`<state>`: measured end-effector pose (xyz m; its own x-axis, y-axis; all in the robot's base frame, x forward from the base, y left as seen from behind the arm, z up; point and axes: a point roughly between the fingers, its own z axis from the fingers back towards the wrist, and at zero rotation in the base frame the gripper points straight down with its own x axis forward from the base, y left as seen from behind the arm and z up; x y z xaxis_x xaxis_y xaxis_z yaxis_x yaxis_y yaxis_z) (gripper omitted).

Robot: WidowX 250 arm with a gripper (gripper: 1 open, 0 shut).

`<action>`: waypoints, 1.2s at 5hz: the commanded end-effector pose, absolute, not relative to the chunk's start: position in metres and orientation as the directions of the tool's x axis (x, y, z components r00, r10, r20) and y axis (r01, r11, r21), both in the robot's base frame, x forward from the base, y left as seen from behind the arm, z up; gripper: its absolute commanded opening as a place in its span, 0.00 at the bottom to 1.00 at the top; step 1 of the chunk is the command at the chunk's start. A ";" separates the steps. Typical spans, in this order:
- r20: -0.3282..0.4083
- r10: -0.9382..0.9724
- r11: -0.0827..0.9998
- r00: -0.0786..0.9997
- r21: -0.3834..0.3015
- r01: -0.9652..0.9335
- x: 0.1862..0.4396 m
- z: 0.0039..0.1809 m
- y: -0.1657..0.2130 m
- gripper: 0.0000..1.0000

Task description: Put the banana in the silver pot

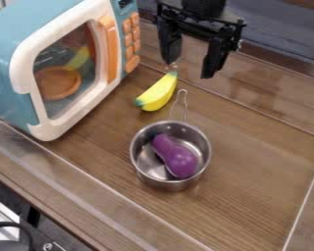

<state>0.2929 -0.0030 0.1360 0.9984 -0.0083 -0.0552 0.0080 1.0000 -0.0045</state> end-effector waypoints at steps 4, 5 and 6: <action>-0.094 -0.045 0.998 0.994 0.044 0.050 0.302 0.086 0.026 1.00; -0.095 -0.169 0.983 0.981 0.058 0.175 0.301 0.079 0.040 1.00; -0.094 -0.285 0.954 0.954 0.065 0.292 0.301 0.073 0.052 1.00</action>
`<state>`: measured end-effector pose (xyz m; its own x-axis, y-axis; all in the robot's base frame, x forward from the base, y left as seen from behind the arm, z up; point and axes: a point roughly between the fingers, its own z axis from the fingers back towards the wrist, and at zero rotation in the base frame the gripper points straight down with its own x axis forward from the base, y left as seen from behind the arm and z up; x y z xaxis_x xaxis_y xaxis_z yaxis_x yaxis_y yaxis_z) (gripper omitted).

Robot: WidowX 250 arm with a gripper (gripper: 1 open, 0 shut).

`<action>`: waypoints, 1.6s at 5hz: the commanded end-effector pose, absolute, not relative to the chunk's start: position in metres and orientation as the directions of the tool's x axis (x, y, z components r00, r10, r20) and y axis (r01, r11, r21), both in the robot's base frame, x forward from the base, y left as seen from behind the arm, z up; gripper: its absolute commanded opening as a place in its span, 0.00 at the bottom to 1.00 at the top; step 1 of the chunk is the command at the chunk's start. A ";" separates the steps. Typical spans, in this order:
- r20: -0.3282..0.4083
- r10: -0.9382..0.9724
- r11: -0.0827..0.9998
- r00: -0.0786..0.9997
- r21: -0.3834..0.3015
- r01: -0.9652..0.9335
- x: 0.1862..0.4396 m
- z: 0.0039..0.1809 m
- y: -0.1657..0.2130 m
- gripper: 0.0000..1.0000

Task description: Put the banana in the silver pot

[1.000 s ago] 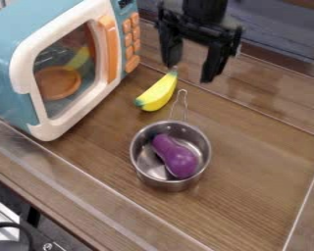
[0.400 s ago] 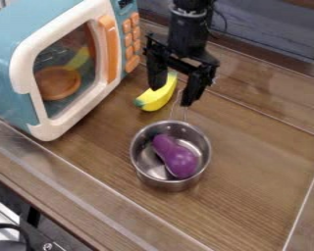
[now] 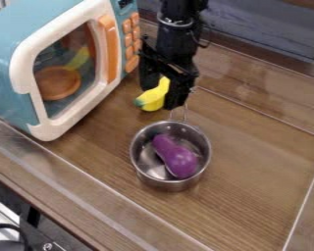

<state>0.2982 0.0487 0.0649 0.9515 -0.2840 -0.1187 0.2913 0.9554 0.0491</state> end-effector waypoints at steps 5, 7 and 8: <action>-0.078 -0.261 0.961 0.962 0.075 0.267 0.339 0.044 0.046 1.00; -0.103 -0.283 0.955 0.954 0.057 0.290 0.341 0.023 0.042 1.00; -0.108 -0.284 0.956 0.953 0.042 0.290 0.336 0.022 0.034 1.00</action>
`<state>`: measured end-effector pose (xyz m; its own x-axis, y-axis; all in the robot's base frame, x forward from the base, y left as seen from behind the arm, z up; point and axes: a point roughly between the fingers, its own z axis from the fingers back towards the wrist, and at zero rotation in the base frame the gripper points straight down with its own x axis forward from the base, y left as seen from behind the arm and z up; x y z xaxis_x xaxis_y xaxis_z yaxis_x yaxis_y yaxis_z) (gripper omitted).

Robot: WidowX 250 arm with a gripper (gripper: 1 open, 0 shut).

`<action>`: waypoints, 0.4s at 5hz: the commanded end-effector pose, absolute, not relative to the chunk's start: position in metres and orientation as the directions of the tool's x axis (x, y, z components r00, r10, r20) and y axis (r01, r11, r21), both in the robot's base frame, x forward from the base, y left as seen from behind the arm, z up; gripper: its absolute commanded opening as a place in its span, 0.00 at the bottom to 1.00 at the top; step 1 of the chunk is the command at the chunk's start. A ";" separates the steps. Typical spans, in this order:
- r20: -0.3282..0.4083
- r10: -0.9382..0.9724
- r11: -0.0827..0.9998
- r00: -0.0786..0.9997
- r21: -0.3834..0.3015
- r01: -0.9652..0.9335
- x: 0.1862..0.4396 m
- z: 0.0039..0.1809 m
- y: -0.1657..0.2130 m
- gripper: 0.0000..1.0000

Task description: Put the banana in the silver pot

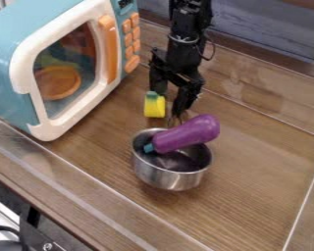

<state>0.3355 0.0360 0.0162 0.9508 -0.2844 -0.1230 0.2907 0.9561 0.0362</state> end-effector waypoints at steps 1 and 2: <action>-0.114 -0.319 0.946 0.941 0.030 0.324 0.332 0.025 0.043 1.00; -0.120 -0.350 0.934 0.929 0.021 0.355 0.328 0.028 0.054 0.00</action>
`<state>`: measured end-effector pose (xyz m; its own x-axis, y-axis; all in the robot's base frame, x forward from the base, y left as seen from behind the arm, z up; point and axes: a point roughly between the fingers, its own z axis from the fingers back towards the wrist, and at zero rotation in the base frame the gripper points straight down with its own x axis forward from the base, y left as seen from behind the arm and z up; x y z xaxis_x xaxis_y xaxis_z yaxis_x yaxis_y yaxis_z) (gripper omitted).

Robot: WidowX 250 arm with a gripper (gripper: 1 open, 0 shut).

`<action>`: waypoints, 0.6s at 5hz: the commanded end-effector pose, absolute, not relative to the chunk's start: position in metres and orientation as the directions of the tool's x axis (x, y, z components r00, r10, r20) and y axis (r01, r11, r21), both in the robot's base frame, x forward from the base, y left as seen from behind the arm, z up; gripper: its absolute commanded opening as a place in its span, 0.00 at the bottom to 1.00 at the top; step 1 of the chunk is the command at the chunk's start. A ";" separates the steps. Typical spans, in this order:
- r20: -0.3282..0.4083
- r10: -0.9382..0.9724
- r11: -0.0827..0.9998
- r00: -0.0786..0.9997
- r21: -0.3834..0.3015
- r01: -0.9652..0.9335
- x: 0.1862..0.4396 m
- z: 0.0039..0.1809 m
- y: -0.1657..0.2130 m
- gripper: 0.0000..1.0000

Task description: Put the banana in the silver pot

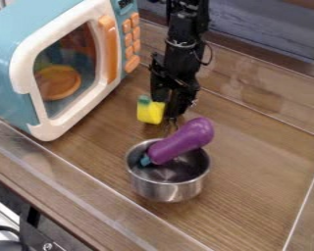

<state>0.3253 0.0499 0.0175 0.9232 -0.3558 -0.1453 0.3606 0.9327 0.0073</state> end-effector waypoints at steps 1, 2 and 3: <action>-0.122 -0.322 0.945 0.939 0.015 0.326 0.329 0.039 0.054 0.00; -0.122 -0.304 0.952 0.945 0.011 0.307 0.331 0.053 0.051 0.00; -0.116 -0.306 0.951 0.945 0.011 0.310 0.327 0.066 0.050 0.00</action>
<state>0.3196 0.0478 0.0438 0.9338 -0.3100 -0.1789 0.3117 0.9500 -0.0190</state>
